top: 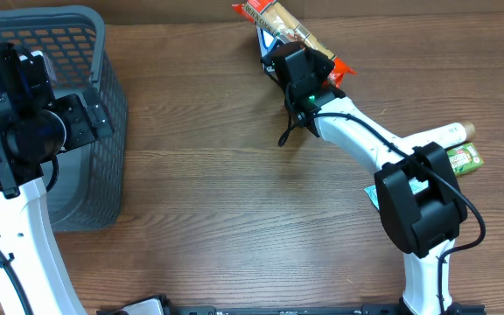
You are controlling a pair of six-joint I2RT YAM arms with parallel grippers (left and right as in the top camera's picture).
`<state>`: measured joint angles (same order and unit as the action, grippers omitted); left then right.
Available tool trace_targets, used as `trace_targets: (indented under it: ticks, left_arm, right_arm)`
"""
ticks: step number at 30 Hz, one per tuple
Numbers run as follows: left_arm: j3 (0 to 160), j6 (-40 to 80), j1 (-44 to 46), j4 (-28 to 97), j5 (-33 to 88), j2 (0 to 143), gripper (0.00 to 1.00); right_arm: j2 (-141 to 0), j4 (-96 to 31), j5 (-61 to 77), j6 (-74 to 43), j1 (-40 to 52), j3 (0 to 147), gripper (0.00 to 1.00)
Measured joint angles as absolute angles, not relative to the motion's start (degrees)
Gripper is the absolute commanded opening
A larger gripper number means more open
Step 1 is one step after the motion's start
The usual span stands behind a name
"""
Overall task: Scan the item barcode
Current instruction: 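Hold the spaghetti pack barcode in front of the scanner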
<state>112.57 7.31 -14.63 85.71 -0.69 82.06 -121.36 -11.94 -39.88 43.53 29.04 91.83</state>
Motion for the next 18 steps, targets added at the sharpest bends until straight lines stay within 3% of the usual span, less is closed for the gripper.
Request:
trace_targets:
  ticks: [11, 18]
  left_arm:
    - [112.57, 7.31, -14.63, 85.71, -0.69, 82.06, 1.0]
    - [112.57, 7.31, -14.63, 85.71, -0.69, 82.06, 1.0]
  right_arm:
    - [-123.48, 1.87, -42.57, 52.95, 26.39, 91.88, 0.04]
    - [-129.05, 2.96, -44.14, 59.99, 26.39, 91.88, 0.04]
